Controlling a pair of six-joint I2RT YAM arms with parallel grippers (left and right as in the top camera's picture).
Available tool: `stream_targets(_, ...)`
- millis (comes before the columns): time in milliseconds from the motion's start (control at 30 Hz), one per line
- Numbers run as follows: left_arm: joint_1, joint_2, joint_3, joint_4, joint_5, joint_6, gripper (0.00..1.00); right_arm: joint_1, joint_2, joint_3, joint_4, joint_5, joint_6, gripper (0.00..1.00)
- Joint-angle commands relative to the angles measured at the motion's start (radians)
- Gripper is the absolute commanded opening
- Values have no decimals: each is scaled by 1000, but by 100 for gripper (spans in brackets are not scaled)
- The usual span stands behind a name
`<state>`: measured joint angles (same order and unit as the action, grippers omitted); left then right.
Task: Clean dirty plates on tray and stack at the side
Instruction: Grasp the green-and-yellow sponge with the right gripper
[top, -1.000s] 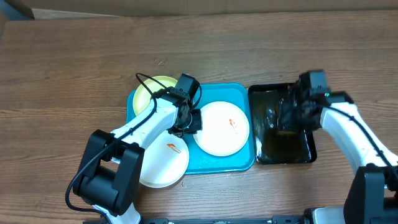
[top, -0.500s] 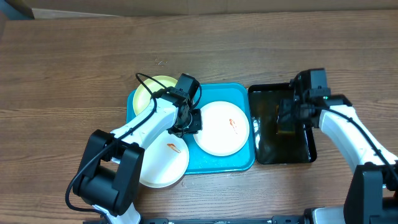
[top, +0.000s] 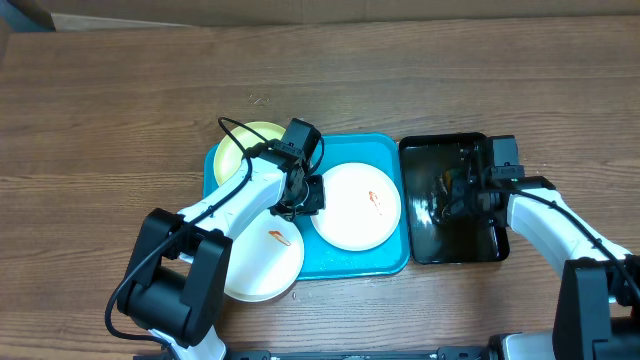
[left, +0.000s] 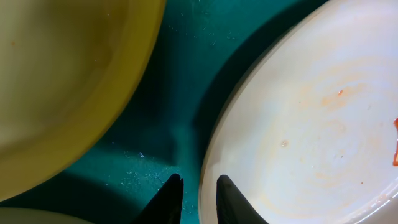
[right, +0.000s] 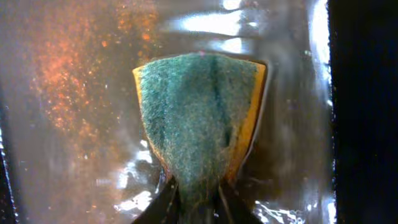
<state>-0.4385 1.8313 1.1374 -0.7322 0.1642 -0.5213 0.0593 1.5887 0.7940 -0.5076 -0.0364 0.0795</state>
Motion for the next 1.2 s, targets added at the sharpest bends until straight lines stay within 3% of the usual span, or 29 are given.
stream_targets(0, 2, 7, -5, 1, 2, 5, 21, -1, -4, -5, 10, 10, 3, 58)
stream_targets(67, 2, 6, -5, 1, 2, 5, 22, -1, -4, -5, 22, 10, 3, 77)
stream_targets(100, 2, 6, -5, 1, 2, 5, 22, -1, -4, -5, 29, 10, 3, 78)
stream_targets(233, 2, 6, -5, 2, 2, 5, 22, -1, -4, -5, 85, 10, 3, 75)
stream_targets(400, 2, 7, -5, 1, 2, 5, 22, -1, -4, -5, 145, 10, 3, 61)
stream_targets(767, 1, 6, -5, 3, 2, 5, 24, -1, 80, -8, 171, 14, 3, 60)
stream_targets(800, 1, 7, -5, 3, 2, 5, 24, -1, 85, -8, 177, 14, 3, 55)
stream_targets(867, 1, 7, -5, 3, 2, 5, 24, -1, 84, -7, 188, 14, 3, 4)
stream_targets(900, 1, 6, -5, 3, 2, 5, 24, -1, 84, -7, 190, 13, 3, 4)
stream_targets(933, 1, 6, -5, 3, 2, 5, 24, -1, 83, -6, 191, 13, 3, 4)
stream_targets(1000, 1, 7, -5, 3, 1, 5, 24, -1, 83, -6, 193, 13, 3, 55)
stream_targets(1033, 1, 6, -5, 3, 1, 5, 24, -1, 83, -7, 197, 14, 3, 61)
stream_targets(1167, 1, 6, -5, 3, 2, 5, 24, -1, 84, -7, 233, 16, 3, 62)
